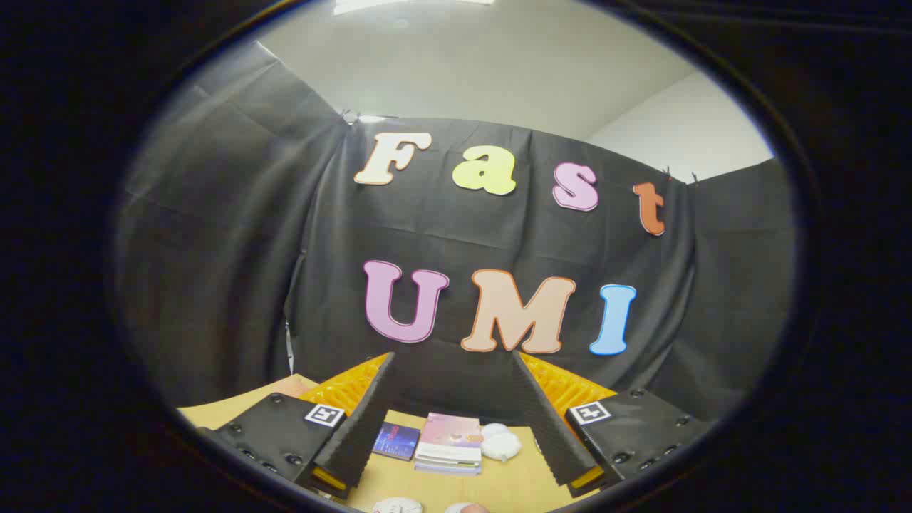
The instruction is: Open the storage box then place both shoes into the box .Put the left shoe in first, then the right shoe, with the right side of both shoes facing outward in a uniform manner.
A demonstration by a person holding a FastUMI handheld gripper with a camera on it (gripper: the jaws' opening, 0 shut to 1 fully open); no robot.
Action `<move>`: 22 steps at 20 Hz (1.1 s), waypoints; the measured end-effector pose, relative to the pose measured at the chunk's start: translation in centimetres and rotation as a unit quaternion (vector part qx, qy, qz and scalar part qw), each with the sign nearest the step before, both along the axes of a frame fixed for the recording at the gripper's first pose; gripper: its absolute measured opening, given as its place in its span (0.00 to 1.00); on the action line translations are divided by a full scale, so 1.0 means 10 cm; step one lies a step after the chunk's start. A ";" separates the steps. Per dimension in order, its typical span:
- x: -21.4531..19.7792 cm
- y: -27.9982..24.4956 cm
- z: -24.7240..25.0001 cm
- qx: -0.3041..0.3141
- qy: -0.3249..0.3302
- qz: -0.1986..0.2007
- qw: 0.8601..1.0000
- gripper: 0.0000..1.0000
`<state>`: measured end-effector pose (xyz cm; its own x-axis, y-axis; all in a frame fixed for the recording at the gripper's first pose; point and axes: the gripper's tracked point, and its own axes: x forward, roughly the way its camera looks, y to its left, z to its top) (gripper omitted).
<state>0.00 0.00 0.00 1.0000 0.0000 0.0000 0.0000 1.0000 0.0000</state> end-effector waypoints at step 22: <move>0.16 0.05 -0.13 0.020 0.025 0.027 0.999 0.99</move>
